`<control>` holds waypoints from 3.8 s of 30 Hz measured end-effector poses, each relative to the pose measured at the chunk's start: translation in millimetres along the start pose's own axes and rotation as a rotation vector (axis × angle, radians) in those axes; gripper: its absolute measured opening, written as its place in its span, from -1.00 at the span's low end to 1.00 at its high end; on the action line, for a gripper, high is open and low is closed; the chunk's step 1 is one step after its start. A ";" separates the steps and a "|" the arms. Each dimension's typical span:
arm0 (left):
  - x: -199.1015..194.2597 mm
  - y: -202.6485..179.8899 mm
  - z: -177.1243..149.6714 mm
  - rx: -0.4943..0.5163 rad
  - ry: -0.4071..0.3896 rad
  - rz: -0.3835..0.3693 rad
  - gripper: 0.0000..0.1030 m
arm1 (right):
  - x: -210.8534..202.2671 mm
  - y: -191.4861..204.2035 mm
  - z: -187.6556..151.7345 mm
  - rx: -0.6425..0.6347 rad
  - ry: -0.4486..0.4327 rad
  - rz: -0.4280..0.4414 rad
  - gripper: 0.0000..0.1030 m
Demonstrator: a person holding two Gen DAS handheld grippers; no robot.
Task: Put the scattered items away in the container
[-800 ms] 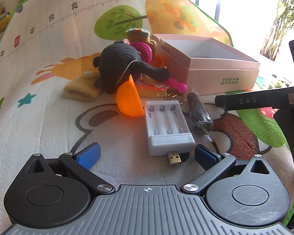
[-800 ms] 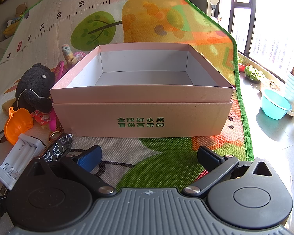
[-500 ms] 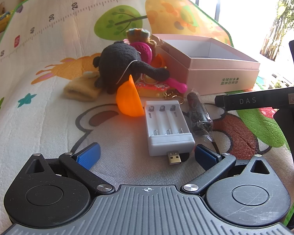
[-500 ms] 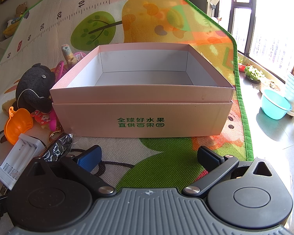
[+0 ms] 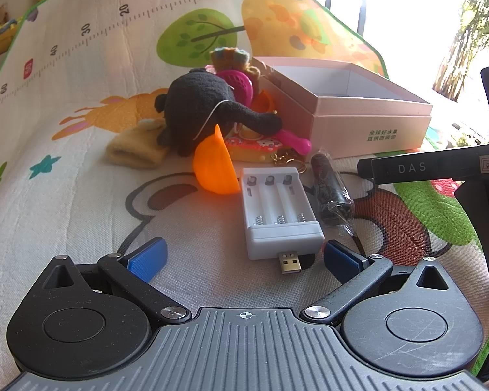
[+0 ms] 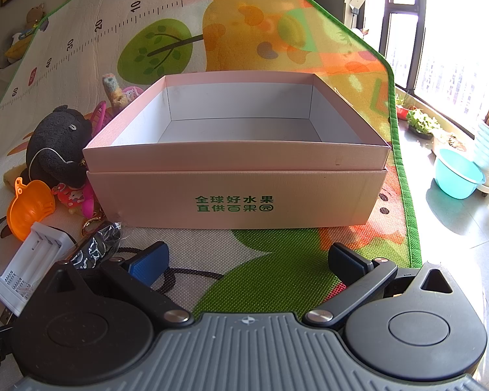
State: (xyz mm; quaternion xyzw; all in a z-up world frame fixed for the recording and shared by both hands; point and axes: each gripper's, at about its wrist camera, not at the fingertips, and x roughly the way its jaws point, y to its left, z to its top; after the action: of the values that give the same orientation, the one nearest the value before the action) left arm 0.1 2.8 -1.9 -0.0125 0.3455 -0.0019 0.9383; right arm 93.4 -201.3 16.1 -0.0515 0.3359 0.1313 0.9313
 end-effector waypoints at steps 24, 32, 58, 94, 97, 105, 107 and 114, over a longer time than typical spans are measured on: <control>-1.5 -0.3 0.5 0.003 0.001 0.004 1.00 | 2.2 2.3 -0.4 0.001 0.000 0.000 1.00; -1.7 0.0 0.9 -0.002 0.000 0.001 1.00 | 2.1 2.4 -0.5 0.000 0.000 0.000 1.00; -2.2 1.7 0.8 -0.007 -0.002 0.000 1.00 | 2.6 3.0 13.0 -0.034 0.126 0.036 1.00; 0.0 -6.7 4.6 0.009 0.018 0.045 1.00 | -43.7 -20.5 -31.3 -0.095 0.060 0.122 1.00; -2.5 -8.1 6.2 0.012 0.026 0.050 1.00 | -43.5 -18.5 -31.5 -0.095 0.054 0.106 1.00; -5.3 -16.6 18.7 0.153 -0.010 0.124 1.00 | -42.3 -18.8 -32.4 -0.100 0.050 0.112 1.00; -5.4 -11.3 20.9 0.188 -0.021 0.198 1.00 | -42.1 -18.3 -32.1 -0.104 0.051 0.111 1.00; -27.6 39.3 29.2 0.097 -0.102 0.401 1.00 | -54.5 -12.5 -11.7 -0.176 0.032 0.280 1.00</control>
State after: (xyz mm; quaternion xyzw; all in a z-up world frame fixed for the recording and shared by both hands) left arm -2.2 43.1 37.3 0.1014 0.2927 0.1687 0.9357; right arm 49.4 -226.9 42.1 -0.0878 0.3418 0.2880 0.8902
